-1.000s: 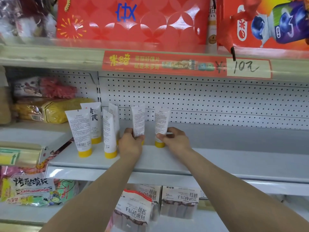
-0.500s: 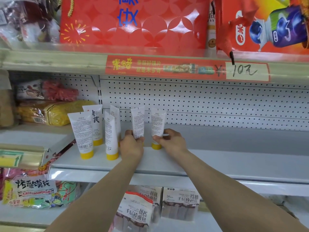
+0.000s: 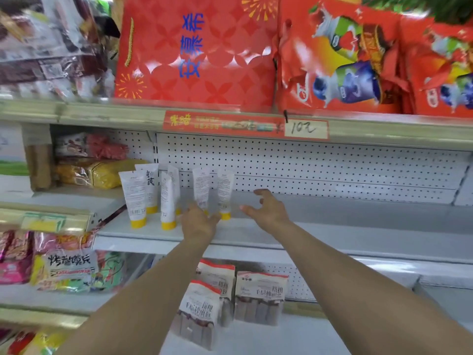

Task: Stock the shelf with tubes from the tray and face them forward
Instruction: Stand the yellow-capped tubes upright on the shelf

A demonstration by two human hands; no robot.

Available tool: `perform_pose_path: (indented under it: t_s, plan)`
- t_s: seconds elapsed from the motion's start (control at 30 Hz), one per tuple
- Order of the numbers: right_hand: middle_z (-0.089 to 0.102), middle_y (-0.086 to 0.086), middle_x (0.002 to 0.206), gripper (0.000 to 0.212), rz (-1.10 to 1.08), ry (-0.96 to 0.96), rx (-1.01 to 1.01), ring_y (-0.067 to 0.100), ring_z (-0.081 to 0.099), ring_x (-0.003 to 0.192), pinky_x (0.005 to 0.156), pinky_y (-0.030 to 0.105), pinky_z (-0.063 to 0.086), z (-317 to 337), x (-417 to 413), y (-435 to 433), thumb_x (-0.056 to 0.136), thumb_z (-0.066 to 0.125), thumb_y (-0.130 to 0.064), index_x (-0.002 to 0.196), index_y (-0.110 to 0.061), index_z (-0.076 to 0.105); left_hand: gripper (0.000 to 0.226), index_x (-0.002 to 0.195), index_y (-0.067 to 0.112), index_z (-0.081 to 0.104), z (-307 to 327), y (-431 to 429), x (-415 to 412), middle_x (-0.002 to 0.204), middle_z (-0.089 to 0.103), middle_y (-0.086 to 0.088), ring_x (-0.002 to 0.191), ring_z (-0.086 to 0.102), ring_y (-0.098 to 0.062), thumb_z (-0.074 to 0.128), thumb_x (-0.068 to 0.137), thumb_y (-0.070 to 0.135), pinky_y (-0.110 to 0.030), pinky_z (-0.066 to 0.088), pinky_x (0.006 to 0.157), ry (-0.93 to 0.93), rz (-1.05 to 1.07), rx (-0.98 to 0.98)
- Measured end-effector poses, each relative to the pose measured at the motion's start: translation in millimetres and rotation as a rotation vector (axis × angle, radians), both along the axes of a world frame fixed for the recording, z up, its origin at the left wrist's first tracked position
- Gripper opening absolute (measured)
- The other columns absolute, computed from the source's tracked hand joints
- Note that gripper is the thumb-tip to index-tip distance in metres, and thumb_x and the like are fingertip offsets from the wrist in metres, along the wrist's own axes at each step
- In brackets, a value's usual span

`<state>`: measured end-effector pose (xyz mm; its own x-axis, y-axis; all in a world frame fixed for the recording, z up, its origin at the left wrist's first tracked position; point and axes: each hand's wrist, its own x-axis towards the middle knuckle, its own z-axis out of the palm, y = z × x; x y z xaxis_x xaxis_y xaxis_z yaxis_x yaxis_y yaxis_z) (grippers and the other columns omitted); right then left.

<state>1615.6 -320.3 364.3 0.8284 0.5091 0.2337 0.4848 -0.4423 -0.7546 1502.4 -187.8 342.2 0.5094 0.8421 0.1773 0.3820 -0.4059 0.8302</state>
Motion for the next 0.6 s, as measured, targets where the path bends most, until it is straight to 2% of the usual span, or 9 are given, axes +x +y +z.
perform_pose_path:
  t_s: [0.1,0.27,0.47,0.6]
  plan:
    - [0.055,0.009,0.134,0.07,0.009,-0.097,-0.079,0.028,0.045,0.128,0.101,0.038,0.045,15.6,-15.3,-41.4,0.082,0.07,-0.052,0.14,-0.028,0.04,0.071,0.135,0.0,0.045,15.6,-38.5,-23.9,0.126,0.058,-0.019,0.117,0.054,-0.035,0.077,0.08,0.031,-0.041,0.046,0.095,-0.073,-0.013,0.015]
    - [0.061,0.008,0.119,0.07,-0.008,-0.263,-0.221,0.029,0.047,0.121,0.089,0.037,0.047,34.5,-51.7,-111.2,0.08,0.07,-0.056,0.138,-0.03,0.041,0.076,0.14,0.005,0.04,26.5,-101.9,-62.8,0.136,0.049,-0.018,0.125,0.046,-0.034,0.078,0.08,0.031,-0.038,0.041,0.098,-0.102,-0.053,0.113]
    - [0.053,0.012,0.132,0.072,0.03,-0.385,-0.298,0.032,0.042,0.126,0.094,0.04,0.044,33.7,-89.1,-179.3,0.081,0.074,-0.045,0.142,-0.028,0.039,0.068,0.141,0.012,0.037,22.7,-170.3,-98.8,0.141,0.041,-0.013,0.133,0.031,-0.033,0.07,0.086,0.034,-0.045,0.038,0.101,0.01,-0.065,0.252]
    - [0.046,0.012,0.139,0.072,0.043,-0.368,-0.328,0.031,0.04,0.128,0.094,0.041,0.047,19.5,-105.5,-208.9,0.083,0.073,-0.043,0.143,-0.028,0.037,0.068,0.144,0.013,0.035,12.3,-198.4,-108.4,0.145,0.037,-0.012,0.135,0.029,-0.033,0.065,0.089,0.04,-0.047,0.037,0.104,0.043,-0.091,0.252]
